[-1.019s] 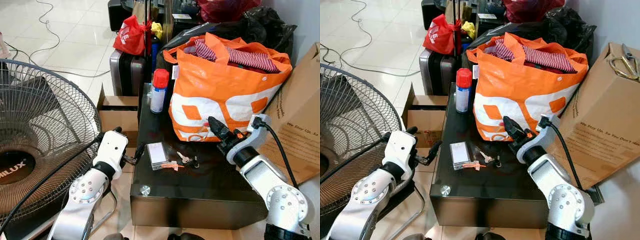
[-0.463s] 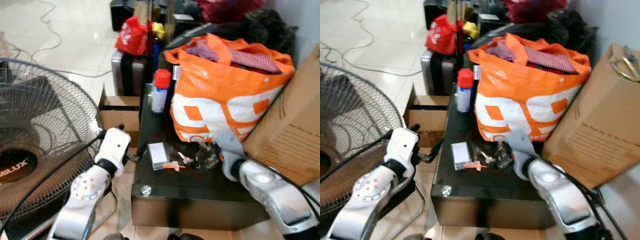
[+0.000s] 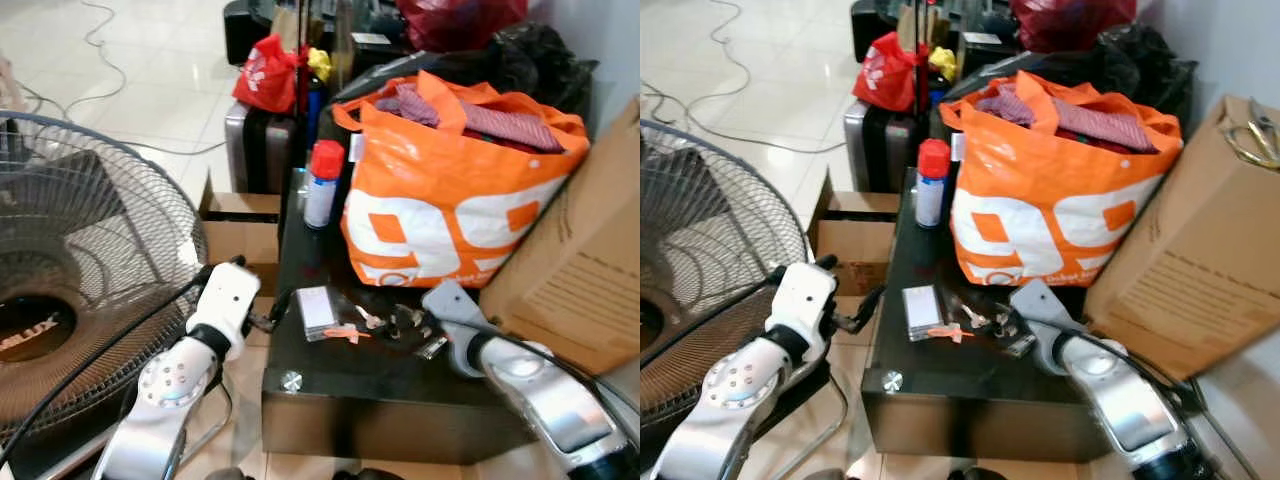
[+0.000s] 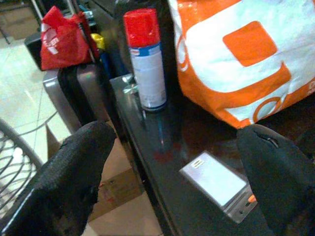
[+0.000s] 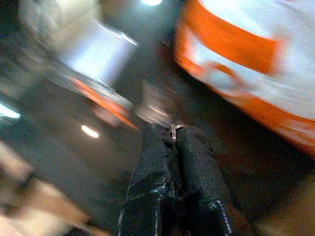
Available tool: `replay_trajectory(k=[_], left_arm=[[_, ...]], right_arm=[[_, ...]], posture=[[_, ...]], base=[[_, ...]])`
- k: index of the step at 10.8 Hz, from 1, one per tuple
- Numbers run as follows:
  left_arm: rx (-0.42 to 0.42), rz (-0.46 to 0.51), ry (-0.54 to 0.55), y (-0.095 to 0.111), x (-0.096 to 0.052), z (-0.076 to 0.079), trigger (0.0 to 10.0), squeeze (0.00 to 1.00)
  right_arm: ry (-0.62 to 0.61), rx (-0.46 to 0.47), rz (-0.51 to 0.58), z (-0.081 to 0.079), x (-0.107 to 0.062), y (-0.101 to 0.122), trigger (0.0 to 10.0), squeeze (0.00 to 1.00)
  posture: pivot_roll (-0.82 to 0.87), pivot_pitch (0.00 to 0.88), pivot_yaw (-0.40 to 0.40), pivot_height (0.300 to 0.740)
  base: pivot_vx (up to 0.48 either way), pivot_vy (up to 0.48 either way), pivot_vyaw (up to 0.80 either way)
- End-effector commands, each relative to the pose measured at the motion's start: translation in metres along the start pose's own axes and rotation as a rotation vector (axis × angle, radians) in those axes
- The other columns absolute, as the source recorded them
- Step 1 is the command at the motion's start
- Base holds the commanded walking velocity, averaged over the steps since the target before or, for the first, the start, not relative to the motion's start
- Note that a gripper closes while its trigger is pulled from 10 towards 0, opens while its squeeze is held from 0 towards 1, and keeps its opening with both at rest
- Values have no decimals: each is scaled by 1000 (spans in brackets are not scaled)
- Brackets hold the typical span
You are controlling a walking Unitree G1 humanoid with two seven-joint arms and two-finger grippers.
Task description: Hang keys on a hook
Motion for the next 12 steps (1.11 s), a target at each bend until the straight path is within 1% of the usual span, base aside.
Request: replay_trajectory(k=[1,2,3,4,5,6,7,8,9,10,11,12], left_arm=[[8,18,-19,6,2,4,10000,0],[10,13,-32,5,1,5,10000,0],[16,-9,-81,1,0,11,10000,0],[19,-30,-116,-3,-2,15,10000,0],[7,-77,-193,-11,-5,22,10000,0],[-1,-110,-257,-15,-9,28,10000,0],[-3,-121,-272,-17,-9,29,10000,0],[-7,-125,-280,-17,-10,29,10000,0],[-7,-131,-281,-18,-11,29,10000,0],[-7,-133,-281,-19,-11,29,10000,0],[-8,-134,-282,-20,-11,29,10000,0],[-9,-135,-283,-20,-11,29,10000,0]], right_arm=[[-57,-27,-18,11,-3,-1,0,0],[-86,-127,-53,19,-2,-7,0,0],[-55,-41,-44,15,-1,-6,0,0],[-135,-223,-109,28,-2,-14,0,0],[11,62,-17,8,0,-3,0,0],[-70,-116,-76,20,0,-12,0,0],[-40,-27,-42,16,1,-8,0,0],[-28,-10,-20,13,1,-2,0,0],[-26,48,10,13,1,3,0,0],[4,127,56,9,1,11,0,0],[20,168,84,8,0,17,0,0],[29,239,119,9,-2,23,0,0]], posture=[[40,0,-96,740],[41,0,-96,740],[40,0,-95,740],[40,0,-94,740],[41,0,-95,740],[42,0,-95,740],[42,0,-95,740],[40,0,-95,740],[42,0,-96,740],[40,0,-95,740],[39,0,-94,740],[38,0,-93,740]], base=[[0,0,0],[0,0,0],[0,0,0],[0,0,0],[0,0,0],[0,0,0],[0,0,0],[0,0,0],[0,0,0],[0,0,0],[0,0,0],[0,0,0]])
Point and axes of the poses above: a point about 5 cm out from each wrist's last joint towards the gripper, its own x axis pointing out of the wrist towards the gripper, its own y axis along the axis of the wrist's last joint, z = x × y, the point moved 3 cm from there along x, pointing out of the wrist towards the gripper, and after that the axes turned 8 degrees about x, right-handed, at the moved point
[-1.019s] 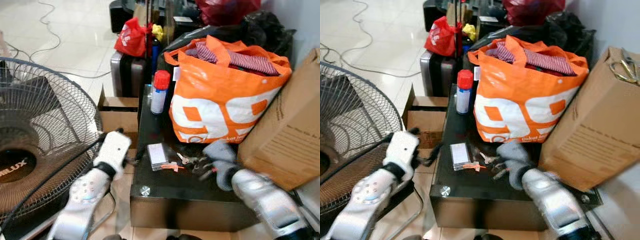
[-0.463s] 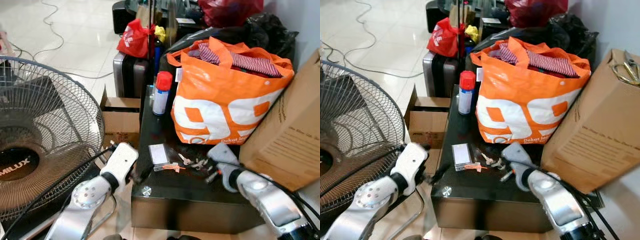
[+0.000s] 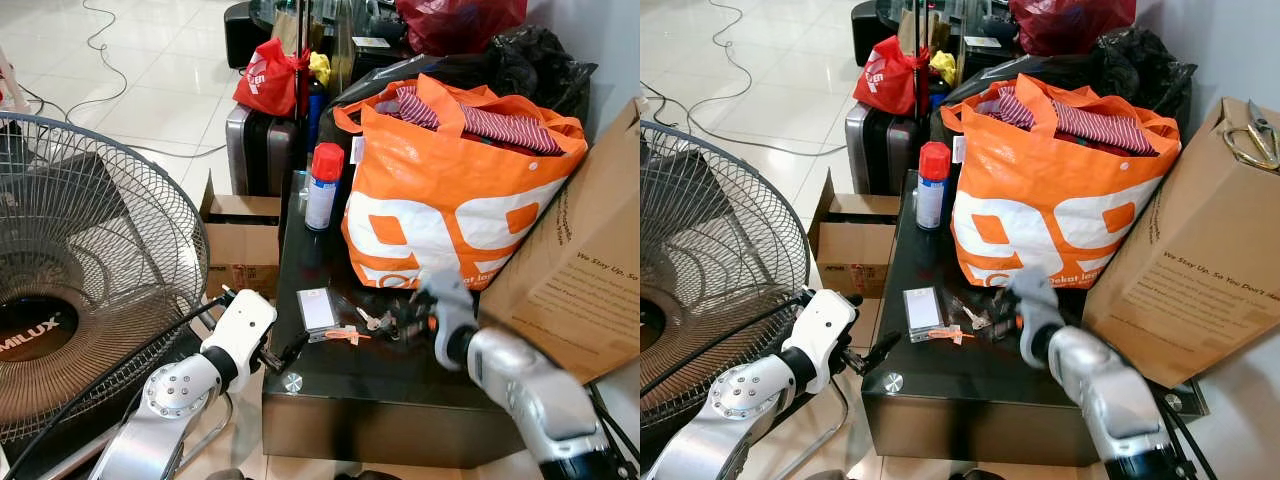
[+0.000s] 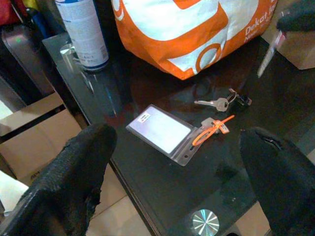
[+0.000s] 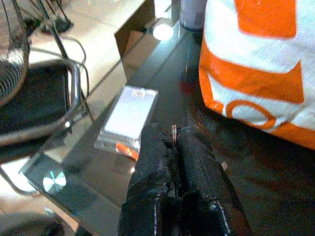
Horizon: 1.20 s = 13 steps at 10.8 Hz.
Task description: Hang keys on a hook
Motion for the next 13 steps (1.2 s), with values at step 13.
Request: replay_trajectory(k=[13], left_arm=[[-35,140,231,27,3,-24,10000,0]], right_arm=[[-81,235,472,3,-33,68,0,0]], posture=[[29,0,-101,740]], base=[[0,0,0]])
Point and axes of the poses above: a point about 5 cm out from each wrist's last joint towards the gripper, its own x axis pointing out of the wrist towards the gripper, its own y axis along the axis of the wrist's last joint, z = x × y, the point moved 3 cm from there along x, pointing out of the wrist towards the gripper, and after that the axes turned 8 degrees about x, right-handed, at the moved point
